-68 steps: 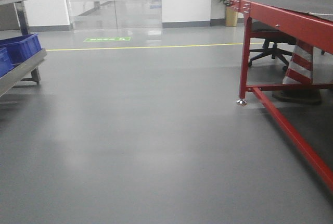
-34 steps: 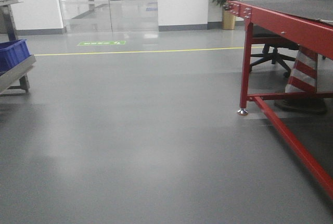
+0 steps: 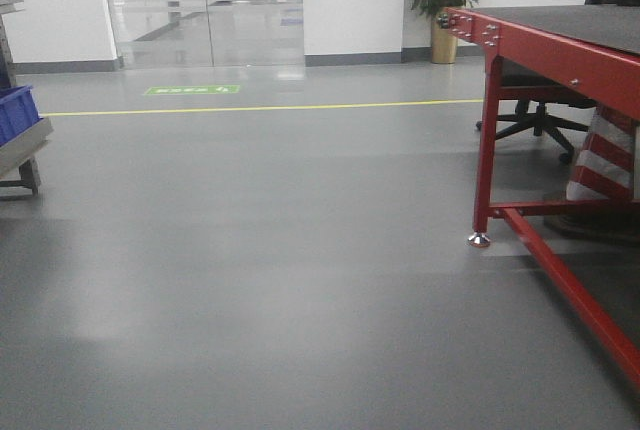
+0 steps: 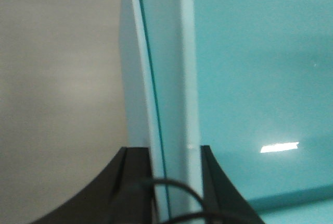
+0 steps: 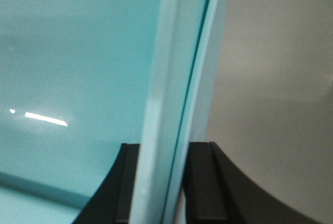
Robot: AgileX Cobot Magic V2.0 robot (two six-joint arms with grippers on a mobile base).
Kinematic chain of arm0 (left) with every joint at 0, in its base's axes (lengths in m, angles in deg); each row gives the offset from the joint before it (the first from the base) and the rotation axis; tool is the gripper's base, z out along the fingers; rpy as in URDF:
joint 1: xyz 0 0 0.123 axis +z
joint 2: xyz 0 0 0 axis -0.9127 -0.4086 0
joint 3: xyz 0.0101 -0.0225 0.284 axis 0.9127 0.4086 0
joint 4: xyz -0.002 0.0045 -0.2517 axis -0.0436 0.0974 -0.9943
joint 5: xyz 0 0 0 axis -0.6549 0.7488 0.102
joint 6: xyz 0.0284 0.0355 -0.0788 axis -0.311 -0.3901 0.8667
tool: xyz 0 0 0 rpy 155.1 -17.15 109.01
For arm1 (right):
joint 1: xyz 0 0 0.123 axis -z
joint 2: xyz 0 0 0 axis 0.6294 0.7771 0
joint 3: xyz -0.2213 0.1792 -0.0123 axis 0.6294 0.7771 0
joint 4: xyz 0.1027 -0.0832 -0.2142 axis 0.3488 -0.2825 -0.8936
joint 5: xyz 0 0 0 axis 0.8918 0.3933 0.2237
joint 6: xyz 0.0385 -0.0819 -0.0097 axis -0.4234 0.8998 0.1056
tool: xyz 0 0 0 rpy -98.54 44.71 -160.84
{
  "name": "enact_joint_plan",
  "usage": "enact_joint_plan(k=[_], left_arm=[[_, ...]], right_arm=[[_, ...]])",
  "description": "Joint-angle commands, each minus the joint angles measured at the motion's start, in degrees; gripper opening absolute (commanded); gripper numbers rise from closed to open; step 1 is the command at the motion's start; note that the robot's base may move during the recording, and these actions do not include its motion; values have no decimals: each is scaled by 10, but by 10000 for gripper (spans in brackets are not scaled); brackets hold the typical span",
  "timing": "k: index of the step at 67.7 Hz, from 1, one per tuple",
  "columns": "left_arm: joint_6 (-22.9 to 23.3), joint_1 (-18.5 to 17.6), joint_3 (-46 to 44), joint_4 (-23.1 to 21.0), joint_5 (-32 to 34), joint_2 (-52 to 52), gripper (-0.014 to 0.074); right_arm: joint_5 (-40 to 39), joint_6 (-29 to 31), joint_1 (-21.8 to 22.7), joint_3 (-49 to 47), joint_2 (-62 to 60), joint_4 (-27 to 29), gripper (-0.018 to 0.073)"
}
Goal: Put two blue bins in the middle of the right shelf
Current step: 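Drive past the red workbench holding the teal bin in both grippers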
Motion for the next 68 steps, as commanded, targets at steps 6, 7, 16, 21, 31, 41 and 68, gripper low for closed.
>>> enact_joint_plan(k=[6,7,16,21,31,41,68], left_arm=[[0,-3,-10,-38,63,12,-111],[0,-3,-10,-38,63,12,-111],[0,-3,-10,-38,63,12,-111],[0,-3,-10,-38,63,12,-111],[0,-3,-10,-38,63,12,-111],[0,-3,-10,-38,63,12,-111],[0,-3,-10,-38,63,12,-111]], right_arm=[[-39,2,0,-8,-8,11,-155],[-39,2,0,-8,-8,11,-155],[-39,2,0,-8,-8,11,-155],[-39,2,0,-8,-8,11,-155],[-39,2,0,-8,-8,11,-155],[-39,2,0,-8,-8,11,-155],[-39,2,0,-8,-8,11,-155]])
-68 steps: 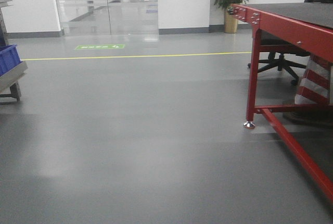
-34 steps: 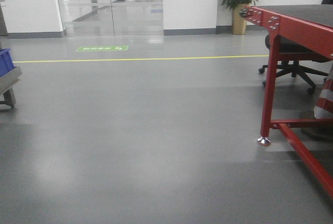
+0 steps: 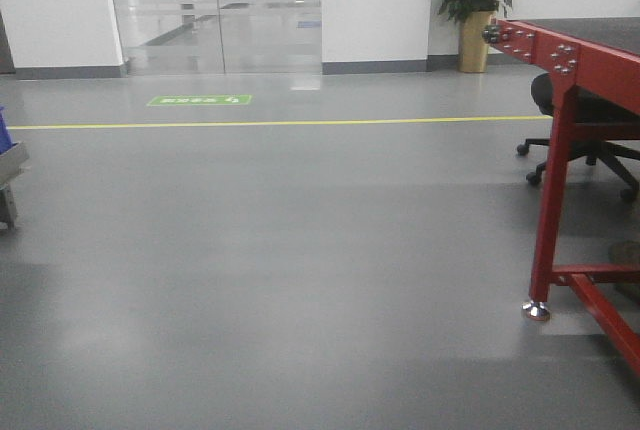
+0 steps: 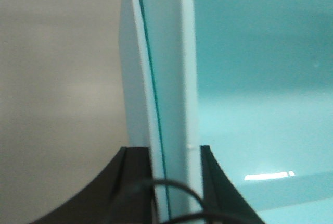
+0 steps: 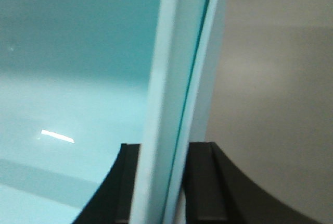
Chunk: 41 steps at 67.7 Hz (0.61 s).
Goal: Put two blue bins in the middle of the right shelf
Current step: 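Drive past the red workbench holding the teal bin in both grippers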
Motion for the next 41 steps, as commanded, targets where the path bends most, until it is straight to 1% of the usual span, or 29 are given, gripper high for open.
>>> enact_joint_plan(k=[1,41], left_arm=[[0,-3,-10,-38,62,12,-111],[0,-3,-10,-38,62,12,-111]], right_arm=[[-39,2,0,-8,-8,11,-155],[-44,2,0,-8,-8,11,-155]])
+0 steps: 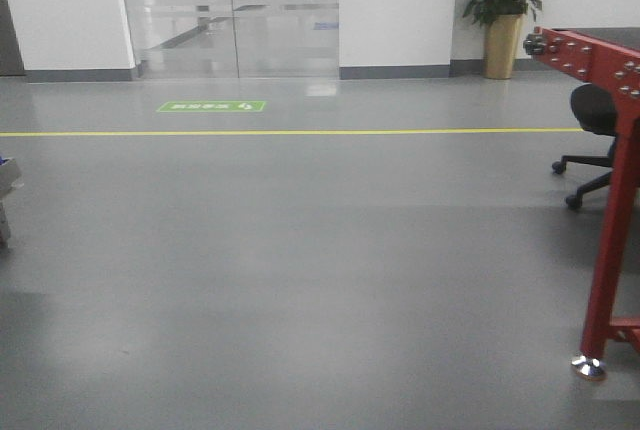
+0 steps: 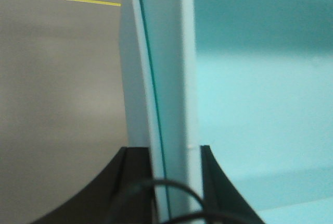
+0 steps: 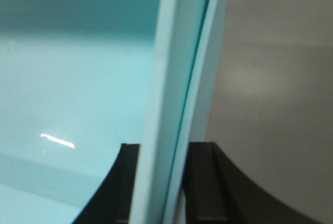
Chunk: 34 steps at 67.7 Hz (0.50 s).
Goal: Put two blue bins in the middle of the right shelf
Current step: 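Drive past the red workbench holding the teal bin in both grippers, then turn the base and drive up to the blue-bin roller shelf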
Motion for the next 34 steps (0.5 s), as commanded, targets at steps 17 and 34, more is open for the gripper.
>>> enact_joint_plan(k=[17,34], left_arm=[[0,-3,-10,-38,61,12,-111],[0,-3,-10,-38,61,12,-111]], right_arm=[[-43,2,0,-8,-8,11,-155],[-43,2,0,-8,-8,11,-155]])
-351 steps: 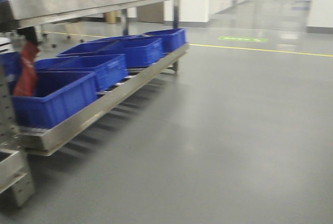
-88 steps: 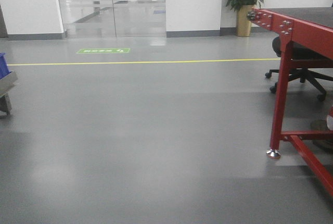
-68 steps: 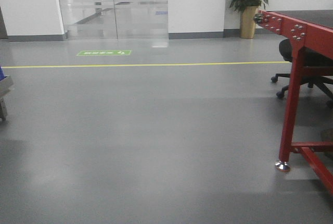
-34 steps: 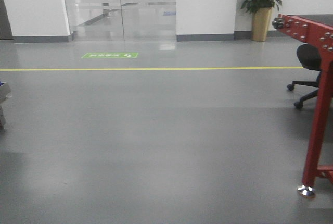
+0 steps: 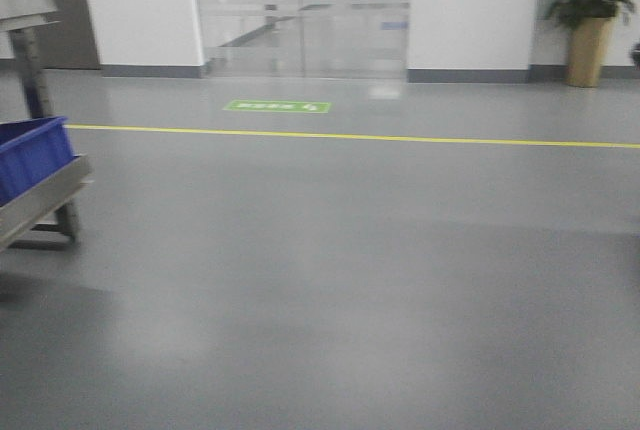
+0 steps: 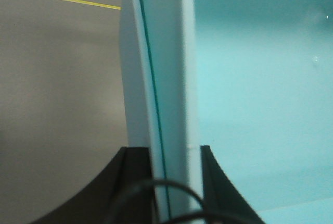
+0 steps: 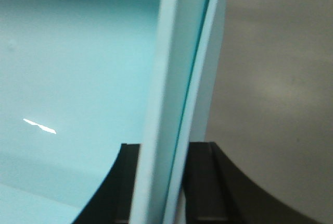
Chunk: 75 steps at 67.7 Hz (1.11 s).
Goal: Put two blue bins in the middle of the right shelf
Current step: 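Turn the base and drive up to the blue-bin roller shelf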
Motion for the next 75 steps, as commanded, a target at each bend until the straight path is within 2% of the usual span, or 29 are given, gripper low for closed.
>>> enact_joint_plan(k=[1,75], left_arm=[[0,-3,-10,-37,59,13,-111],[0,-3,-10,-32,58,13,-111]], right_arm=[[-43,2,0,-8,-8,12,-155],[-43,2,0,-8,-8,12,-155]])
